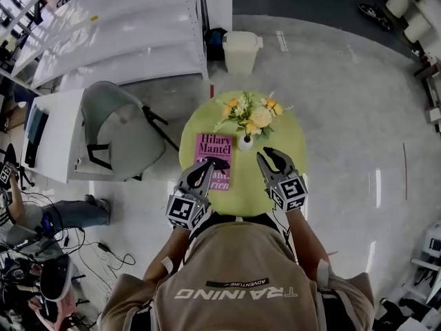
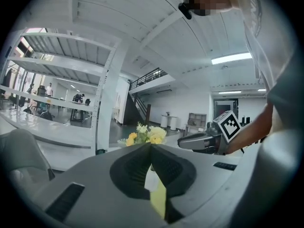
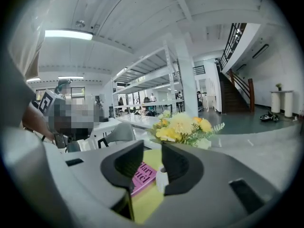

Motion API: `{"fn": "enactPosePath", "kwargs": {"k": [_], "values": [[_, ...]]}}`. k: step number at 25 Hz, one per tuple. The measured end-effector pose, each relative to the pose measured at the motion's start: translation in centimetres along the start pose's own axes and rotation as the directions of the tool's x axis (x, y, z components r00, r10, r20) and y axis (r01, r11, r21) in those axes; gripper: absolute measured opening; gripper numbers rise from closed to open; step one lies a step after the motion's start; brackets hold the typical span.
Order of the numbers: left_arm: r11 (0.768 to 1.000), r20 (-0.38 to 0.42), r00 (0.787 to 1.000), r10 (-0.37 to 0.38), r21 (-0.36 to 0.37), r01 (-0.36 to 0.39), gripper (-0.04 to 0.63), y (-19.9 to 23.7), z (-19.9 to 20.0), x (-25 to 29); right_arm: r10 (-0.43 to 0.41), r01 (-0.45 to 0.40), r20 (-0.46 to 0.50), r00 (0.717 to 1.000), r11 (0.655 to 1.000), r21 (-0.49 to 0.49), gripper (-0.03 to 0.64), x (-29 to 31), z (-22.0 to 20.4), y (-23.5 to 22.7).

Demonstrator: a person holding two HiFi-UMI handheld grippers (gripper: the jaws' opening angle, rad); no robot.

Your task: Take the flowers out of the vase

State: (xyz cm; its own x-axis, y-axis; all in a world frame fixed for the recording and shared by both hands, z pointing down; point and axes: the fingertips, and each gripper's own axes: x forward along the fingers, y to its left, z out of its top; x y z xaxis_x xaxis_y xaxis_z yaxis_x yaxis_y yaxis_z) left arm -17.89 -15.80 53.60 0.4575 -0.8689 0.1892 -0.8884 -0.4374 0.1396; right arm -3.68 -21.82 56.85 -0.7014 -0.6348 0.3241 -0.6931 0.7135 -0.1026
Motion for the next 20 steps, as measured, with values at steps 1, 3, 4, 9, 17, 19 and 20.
{"fn": "enactPosePath", "kwargs": {"k": [1, 3, 4, 9, 17, 19, 20], "values": [[1.0, -0.003, 1.0, 0.011, 0.0, -0.011, 0.006, 0.0, 0.1, 0.1, 0.009, -0.009, -0.001, 1.0, 1.0, 0.007, 0.155, 0.1, -0.1, -0.2], [1.0, -0.004, 1.0, 0.031, -0.004, -0.031, 0.006, -0.2, 0.1, 0.3, 0.022, -0.022, -0.005, 1.0, 1.0, 0.012, 0.176, 0.2, -0.5, -0.6], [0.999, -0.004, 0.999, 0.039, -0.007, -0.039, 0.006, -0.3, 0.1, 0.3, 0.028, -0.028, -0.009, 1.0, 1.0, 0.012, 0.176, 0.2, -0.7, -0.7], [0.998, -0.017, 0.998, 0.068, -0.011, -0.068, 0.006, -0.3, -0.3, 0.7, 0.056, -0.054, -0.056, 0.997, 0.998, 0.032, 0.175, 1.5, -3.1, -1.5], [0.995, -0.042, 0.995, 0.094, -0.021, -0.095, 0.006, 0.3, -0.7, 1.3, 0.072, -0.061, -0.152, 0.986, 0.995, 0.08, 0.175, 5.4, -7.2, -3.6], [0.994, -0.047, 0.994, 0.101, -0.026, -0.102, 0.006, 0.5, -1.0, 1.4, 0.074, -0.061, -0.163, 0.984, 0.994, 0.087, 0.175, 6.5, -7.8, -4.1], [0.994, -0.048, 0.993, 0.103, -0.026, -0.105, 0.006, 0.6, -1.1, 1.4, 0.076, -0.061, -0.168, 0.983, 0.994, 0.091, 0.175, 7.1, -8.1, -4.3]]}}
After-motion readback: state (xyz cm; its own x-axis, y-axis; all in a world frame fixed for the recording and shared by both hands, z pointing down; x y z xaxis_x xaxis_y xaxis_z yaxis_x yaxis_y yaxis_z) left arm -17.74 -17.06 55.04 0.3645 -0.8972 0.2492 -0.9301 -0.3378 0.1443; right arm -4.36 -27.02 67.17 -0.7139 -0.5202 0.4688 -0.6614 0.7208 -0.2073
